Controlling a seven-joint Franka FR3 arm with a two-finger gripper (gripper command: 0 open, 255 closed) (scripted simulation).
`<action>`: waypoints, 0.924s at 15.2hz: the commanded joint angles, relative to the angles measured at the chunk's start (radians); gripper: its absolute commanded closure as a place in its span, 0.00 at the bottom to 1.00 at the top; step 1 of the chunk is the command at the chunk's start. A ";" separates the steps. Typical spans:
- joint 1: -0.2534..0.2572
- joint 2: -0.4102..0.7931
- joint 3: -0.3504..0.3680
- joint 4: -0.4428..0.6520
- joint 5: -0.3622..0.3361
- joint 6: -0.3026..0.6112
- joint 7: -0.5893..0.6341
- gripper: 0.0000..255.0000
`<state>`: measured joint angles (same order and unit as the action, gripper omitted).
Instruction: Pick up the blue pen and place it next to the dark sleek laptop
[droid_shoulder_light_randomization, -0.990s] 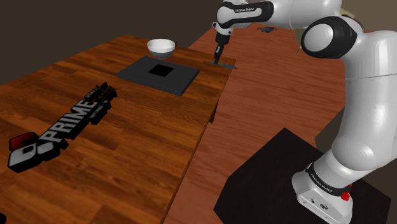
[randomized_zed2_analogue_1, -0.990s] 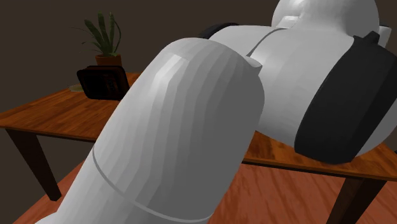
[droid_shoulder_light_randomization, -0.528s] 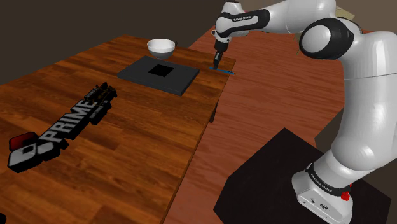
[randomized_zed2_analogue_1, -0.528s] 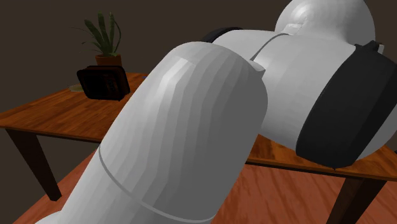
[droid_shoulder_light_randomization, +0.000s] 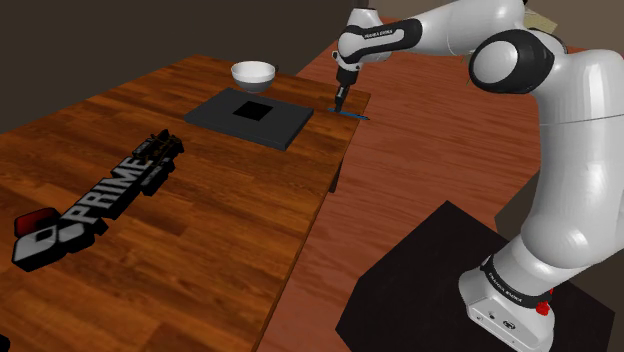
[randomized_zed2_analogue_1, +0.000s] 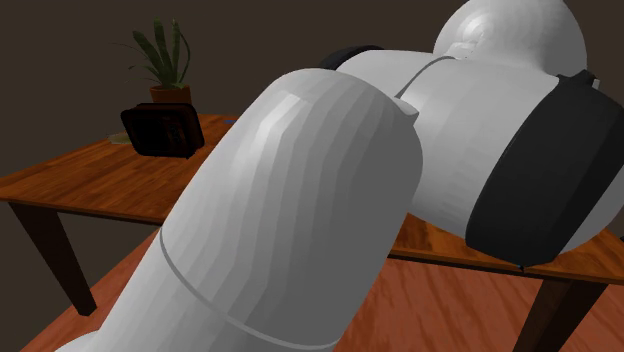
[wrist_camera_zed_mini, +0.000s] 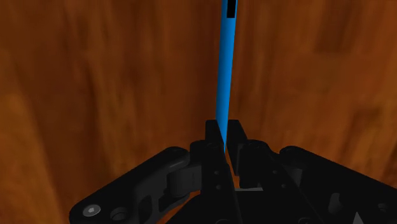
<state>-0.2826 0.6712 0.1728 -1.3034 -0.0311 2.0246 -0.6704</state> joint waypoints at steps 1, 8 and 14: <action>0.000 0.000 0.000 0.000 0.000 0.000 0.000 1.00; -0.002 -0.012 0.001 0.013 0.002 -0.025 -0.001 0.00; -0.005 -0.041 0.003 0.061 0.005 -0.101 -0.003 0.00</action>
<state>-0.2877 0.6303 0.1757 -1.2466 -0.0257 1.9279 -0.6734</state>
